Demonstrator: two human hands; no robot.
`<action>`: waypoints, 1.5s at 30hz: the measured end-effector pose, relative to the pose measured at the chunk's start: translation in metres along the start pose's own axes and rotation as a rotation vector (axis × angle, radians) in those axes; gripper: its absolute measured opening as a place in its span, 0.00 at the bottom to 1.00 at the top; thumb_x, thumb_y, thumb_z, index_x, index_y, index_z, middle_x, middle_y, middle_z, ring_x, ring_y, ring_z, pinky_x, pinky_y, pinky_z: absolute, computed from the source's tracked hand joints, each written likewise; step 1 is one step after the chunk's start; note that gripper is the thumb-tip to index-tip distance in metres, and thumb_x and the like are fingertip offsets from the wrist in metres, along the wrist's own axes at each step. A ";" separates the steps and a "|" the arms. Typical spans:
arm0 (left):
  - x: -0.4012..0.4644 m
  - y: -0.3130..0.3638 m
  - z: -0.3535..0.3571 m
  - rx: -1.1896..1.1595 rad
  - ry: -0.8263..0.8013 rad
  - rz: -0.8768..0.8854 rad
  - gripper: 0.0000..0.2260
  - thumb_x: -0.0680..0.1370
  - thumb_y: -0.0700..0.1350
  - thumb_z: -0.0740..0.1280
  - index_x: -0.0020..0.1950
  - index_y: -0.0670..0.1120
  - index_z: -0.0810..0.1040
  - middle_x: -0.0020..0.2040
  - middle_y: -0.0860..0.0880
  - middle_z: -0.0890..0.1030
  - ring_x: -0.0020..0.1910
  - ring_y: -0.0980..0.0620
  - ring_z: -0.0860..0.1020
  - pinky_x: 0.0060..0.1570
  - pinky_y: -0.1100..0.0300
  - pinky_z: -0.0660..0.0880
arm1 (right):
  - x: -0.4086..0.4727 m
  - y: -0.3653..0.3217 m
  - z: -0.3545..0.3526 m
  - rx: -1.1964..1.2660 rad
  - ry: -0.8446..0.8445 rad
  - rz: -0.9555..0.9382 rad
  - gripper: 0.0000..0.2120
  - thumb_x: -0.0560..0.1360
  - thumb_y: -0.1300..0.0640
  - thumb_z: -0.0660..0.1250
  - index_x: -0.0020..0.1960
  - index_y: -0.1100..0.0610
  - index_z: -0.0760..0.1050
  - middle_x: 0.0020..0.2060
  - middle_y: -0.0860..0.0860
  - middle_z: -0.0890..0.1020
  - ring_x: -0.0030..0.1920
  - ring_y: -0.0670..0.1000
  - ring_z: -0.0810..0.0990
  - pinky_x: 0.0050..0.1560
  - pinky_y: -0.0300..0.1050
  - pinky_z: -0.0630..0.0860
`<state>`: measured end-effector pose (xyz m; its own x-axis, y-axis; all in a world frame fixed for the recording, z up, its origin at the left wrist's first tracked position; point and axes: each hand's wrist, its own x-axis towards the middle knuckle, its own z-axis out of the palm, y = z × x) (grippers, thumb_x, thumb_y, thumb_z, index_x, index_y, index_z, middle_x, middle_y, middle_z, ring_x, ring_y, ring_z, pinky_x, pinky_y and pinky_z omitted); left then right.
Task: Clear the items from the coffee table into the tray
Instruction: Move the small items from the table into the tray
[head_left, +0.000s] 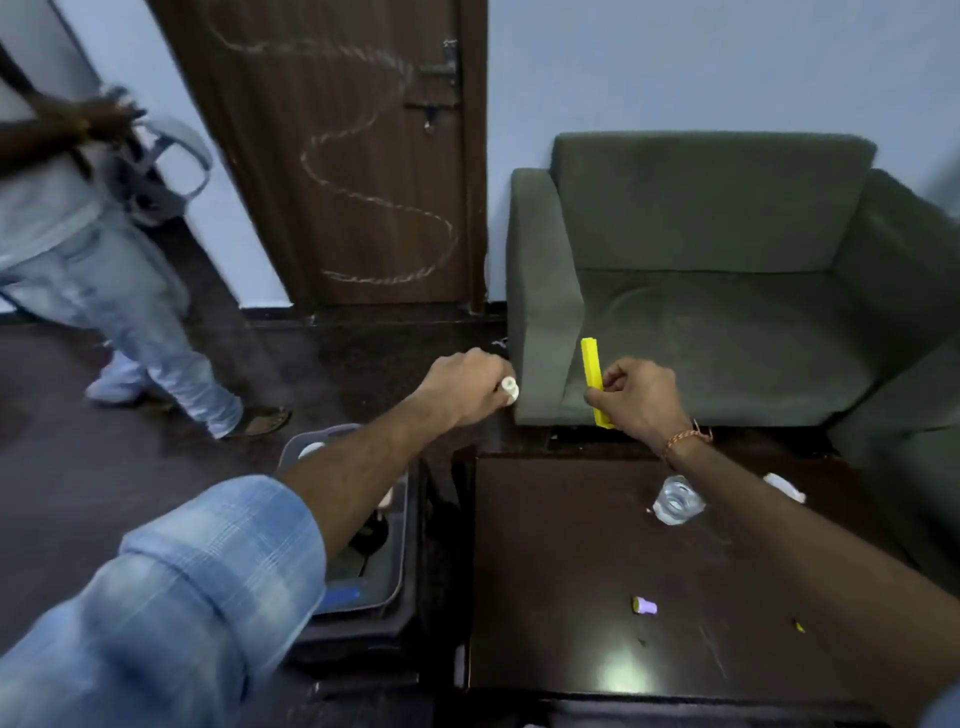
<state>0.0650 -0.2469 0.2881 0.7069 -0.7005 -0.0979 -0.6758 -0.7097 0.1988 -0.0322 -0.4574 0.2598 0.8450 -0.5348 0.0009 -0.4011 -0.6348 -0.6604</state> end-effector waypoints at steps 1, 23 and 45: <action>-0.004 -0.010 0.001 -0.007 -0.004 -0.027 0.10 0.77 0.52 0.66 0.56 0.55 0.80 0.51 0.47 0.82 0.51 0.42 0.81 0.48 0.51 0.75 | 0.002 -0.005 0.013 -0.015 -0.038 -0.019 0.09 0.64 0.50 0.75 0.35 0.53 0.77 0.30 0.48 0.81 0.35 0.49 0.81 0.37 0.38 0.73; -0.085 -0.322 0.124 -0.129 -0.277 -0.459 0.16 0.75 0.55 0.68 0.62 0.57 0.78 0.59 0.44 0.80 0.56 0.38 0.80 0.53 0.48 0.75 | 0.001 -0.136 0.314 -0.346 -0.600 -0.135 0.07 0.65 0.51 0.73 0.42 0.51 0.83 0.43 0.53 0.85 0.46 0.56 0.83 0.45 0.47 0.80; -0.061 -0.385 0.251 -0.081 -0.456 -0.360 0.11 0.79 0.50 0.65 0.60 0.51 0.79 0.55 0.44 0.81 0.54 0.41 0.81 0.48 0.50 0.76 | 0.014 -0.104 0.446 -0.752 -0.718 -0.289 0.10 0.68 0.57 0.71 0.48 0.56 0.83 0.45 0.57 0.84 0.48 0.61 0.82 0.49 0.49 0.79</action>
<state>0.2297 0.0508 -0.0274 0.7158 -0.3902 -0.5791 -0.3789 -0.9136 0.1474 0.1791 -0.1498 -0.0067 0.8542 -0.0127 -0.5197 -0.0606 -0.9953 -0.0753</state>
